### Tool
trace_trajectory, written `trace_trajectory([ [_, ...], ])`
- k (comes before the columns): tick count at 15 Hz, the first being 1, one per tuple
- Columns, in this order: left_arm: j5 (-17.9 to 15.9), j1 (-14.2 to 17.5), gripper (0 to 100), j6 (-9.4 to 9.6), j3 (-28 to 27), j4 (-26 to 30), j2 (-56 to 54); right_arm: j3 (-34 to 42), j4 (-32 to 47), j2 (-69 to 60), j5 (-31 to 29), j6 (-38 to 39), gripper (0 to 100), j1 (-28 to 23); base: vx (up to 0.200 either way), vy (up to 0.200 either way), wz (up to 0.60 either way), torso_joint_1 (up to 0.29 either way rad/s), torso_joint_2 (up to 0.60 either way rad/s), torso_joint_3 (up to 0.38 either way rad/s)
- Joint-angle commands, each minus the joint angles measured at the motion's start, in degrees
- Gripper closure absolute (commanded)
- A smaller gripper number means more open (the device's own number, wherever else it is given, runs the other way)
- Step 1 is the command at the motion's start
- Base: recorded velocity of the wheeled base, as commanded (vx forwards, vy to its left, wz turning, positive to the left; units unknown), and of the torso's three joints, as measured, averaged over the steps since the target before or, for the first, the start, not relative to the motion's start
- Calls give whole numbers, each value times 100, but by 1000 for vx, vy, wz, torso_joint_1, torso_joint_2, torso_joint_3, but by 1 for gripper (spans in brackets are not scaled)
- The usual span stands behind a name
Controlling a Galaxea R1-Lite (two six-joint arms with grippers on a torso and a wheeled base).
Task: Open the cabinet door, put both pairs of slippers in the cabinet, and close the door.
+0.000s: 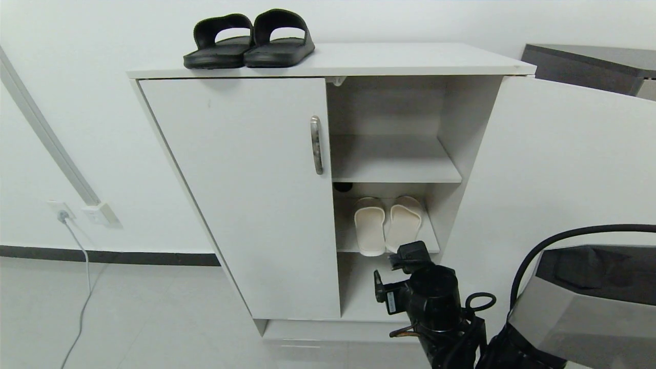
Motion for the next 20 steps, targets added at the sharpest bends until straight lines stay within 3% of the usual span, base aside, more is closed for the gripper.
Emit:
trace_trajectory([
  [1,4,1,100,-8,0,-1,7,32,-4,12,1,0,0,19,0,0,0,0,0,0],
  [11,4,1,100,-8,0,-1,7,128,-162,47,1,-27,0,10,0,0,0,1,0,6],
  [20,4,1,100,1,0,-1,7,128,-215,100,-25,-27,0,10,0,0,0,1,-2,133],
])
